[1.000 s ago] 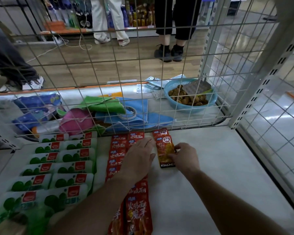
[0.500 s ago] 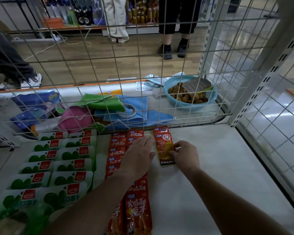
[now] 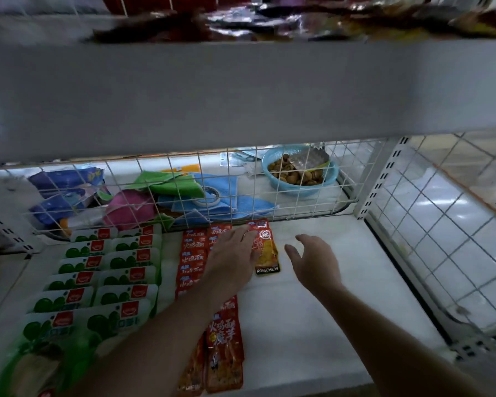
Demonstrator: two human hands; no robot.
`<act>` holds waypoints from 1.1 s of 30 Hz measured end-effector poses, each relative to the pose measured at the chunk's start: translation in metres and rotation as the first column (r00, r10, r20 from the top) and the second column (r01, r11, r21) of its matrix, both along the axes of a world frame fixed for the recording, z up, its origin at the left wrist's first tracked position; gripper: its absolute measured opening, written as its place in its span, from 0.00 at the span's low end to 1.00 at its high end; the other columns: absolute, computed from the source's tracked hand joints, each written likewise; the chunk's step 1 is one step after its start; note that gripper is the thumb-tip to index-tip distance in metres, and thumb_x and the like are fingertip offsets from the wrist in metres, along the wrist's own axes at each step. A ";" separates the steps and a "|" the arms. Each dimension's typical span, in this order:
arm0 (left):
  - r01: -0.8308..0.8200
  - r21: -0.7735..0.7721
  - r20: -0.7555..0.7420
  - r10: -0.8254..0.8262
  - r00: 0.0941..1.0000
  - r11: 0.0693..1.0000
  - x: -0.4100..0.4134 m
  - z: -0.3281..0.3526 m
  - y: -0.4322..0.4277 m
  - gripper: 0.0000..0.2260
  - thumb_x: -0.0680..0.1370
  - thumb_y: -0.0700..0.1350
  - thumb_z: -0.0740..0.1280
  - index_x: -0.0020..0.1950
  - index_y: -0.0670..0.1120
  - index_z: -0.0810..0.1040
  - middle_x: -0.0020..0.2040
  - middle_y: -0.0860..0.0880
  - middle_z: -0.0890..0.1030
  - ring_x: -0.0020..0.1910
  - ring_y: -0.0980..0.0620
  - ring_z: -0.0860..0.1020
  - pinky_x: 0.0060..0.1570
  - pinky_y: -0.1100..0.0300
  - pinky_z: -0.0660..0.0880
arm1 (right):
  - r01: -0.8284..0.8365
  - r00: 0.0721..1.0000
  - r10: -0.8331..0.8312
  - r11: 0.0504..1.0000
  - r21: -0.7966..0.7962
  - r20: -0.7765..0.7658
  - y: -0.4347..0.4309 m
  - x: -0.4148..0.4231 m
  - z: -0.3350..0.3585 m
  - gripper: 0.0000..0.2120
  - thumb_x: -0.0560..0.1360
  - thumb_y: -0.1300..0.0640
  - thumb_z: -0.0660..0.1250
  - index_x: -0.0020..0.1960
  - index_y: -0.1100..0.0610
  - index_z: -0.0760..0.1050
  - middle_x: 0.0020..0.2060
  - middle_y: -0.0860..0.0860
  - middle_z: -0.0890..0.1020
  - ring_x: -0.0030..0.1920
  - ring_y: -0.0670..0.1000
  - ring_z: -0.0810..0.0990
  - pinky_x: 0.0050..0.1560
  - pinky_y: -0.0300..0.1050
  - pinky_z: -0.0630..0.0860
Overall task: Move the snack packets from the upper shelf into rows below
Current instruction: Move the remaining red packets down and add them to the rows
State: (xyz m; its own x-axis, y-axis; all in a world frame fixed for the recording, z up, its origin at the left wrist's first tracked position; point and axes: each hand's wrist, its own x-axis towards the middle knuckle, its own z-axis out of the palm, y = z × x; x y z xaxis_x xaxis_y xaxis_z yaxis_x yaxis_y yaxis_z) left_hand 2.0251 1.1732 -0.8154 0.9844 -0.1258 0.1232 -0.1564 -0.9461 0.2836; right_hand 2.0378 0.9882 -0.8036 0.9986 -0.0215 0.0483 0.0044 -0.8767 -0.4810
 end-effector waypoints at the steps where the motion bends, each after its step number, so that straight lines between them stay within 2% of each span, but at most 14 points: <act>1: -0.001 0.008 0.019 0.001 1.000 1.000 -0.005 0.004 -0.001 0.23 0.83 0.55 0.58 0.77 0.51 0.64 0.77 0.50 0.65 0.76 0.49 0.62 0.75 0.50 0.61 | -0.011 1.000 0.012 1.000 -0.022 0.025 -0.004 -0.008 0.006 0.23 0.80 0.45 0.64 0.71 0.57 0.72 0.64 0.55 0.79 0.65 0.53 0.75 0.64 0.47 0.73; 5: -0.018 -0.004 0.051 0.019 0.999 1.000 -0.029 0.028 -0.009 0.23 0.83 0.56 0.59 0.76 0.51 0.64 0.77 0.50 0.66 0.76 0.49 0.62 0.74 0.49 0.64 | -0.039 0.998 0.043 0.997 -0.071 0.047 -0.018 -0.037 0.029 0.26 0.81 0.41 0.59 0.75 0.52 0.66 0.71 0.52 0.73 0.72 0.52 0.67 0.69 0.48 0.68; 11: 0.010 0.050 0.068 -0.014 0.998 0.999 -0.063 0.065 -0.015 0.25 0.83 0.59 0.54 0.79 0.54 0.59 0.80 0.50 0.60 0.78 0.47 0.57 0.76 0.47 0.59 | -0.102 0.991 0.121 0.960 -0.262 0.056 -0.044 -0.080 0.067 0.31 0.80 0.35 0.50 0.79 0.49 0.58 0.77 0.53 0.64 0.78 0.55 0.57 0.77 0.54 0.59; 16: 0.013 0.095 0.056 -0.018 0.998 0.995 -0.102 0.104 -0.019 0.27 0.82 0.62 0.52 0.80 0.56 0.55 0.81 0.51 0.55 0.78 0.47 0.54 0.75 0.44 0.57 | -0.147 0.984 0.172 0.928 -0.341 0.043 -0.051 -0.124 0.104 0.33 0.80 0.32 0.46 0.80 0.47 0.51 0.79 0.51 0.57 0.80 0.54 0.51 0.79 0.54 0.48; 19: -0.004 0.078 0.054 0.000 0.999 0.997 -0.126 0.134 -0.025 0.27 0.82 0.63 0.52 0.80 0.56 0.54 0.81 0.52 0.55 0.78 0.46 0.54 0.76 0.44 0.57 | -0.156 0.981 0.187 0.918 -0.364 0.051 -0.048 -0.146 0.127 0.33 0.80 0.32 0.46 0.80 0.47 0.50 0.80 0.51 0.56 0.80 0.54 0.50 0.79 0.54 0.46; 22: -0.018 0.073 0.072 0.013 0.997 0.997 -0.150 0.159 -0.027 0.28 0.82 0.63 0.52 0.80 0.56 0.55 0.81 0.51 0.55 0.79 0.47 0.54 0.76 0.44 0.56 | -0.155 0.976 0.202 0.912 -0.379 0.085 -0.044 -0.165 0.151 0.34 0.79 0.32 0.46 0.80 0.48 0.53 0.79 0.52 0.59 0.79 0.55 0.54 0.79 0.55 0.49; 26: -0.018 0.073 0.096 0.011 0.995 0.997 -0.175 0.191 -0.026 0.28 0.82 0.64 0.50 0.80 0.56 0.56 0.81 0.51 0.55 0.79 0.47 0.54 0.77 0.46 0.54 | -0.137 0.960 0.228 0.888 -0.439 0.163 -0.038 -0.182 0.183 0.37 0.77 0.31 0.41 0.77 0.51 0.61 0.74 0.54 0.69 0.75 0.56 0.64 0.76 0.57 0.59; 30: 0.018 0.091 0.181 -0.034 0.983 0.996 -0.192 0.227 -0.025 0.28 0.82 0.64 0.51 0.79 0.54 0.59 0.80 0.51 0.60 0.78 0.48 0.57 0.75 0.50 0.55 | -0.110 0.932 0.250 0.887 -0.449 0.264 -0.032 -0.190 0.223 0.35 0.79 0.33 0.44 0.71 0.53 0.71 0.64 0.53 0.79 0.66 0.56 0.75 0.66 0.56 0.72; 33: 0.065 0.113 0.238 -0.090 0.967 0.991 -0.202 0.251 -0.022 0.27 0.82 0.63 0.51 0.78 0.53 0.63 0.77 0.51 0.64 0.76 0.50 0.61 0.72 0.53 0.59 | -0.070 0.912 0.247 0.880 -0.470 0.327 -0.028 -0.196 0.254 0.32 0.79 0.34 0.45 0.68 0.52 0.75 0.60 0.51 0.82 0.62 0.55 0.78 0.61 0.54 0.75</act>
State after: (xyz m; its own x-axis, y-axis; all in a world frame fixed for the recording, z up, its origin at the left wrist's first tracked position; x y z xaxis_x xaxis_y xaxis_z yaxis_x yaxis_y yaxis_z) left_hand 1.8231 1.1508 -0.5642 0.9135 -0.2252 0.3389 -0.2823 -0.9506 0.1291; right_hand 1.8415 0.9599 -0.5497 0.8926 0.2476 0.3767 0.2596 -0.9655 0.0194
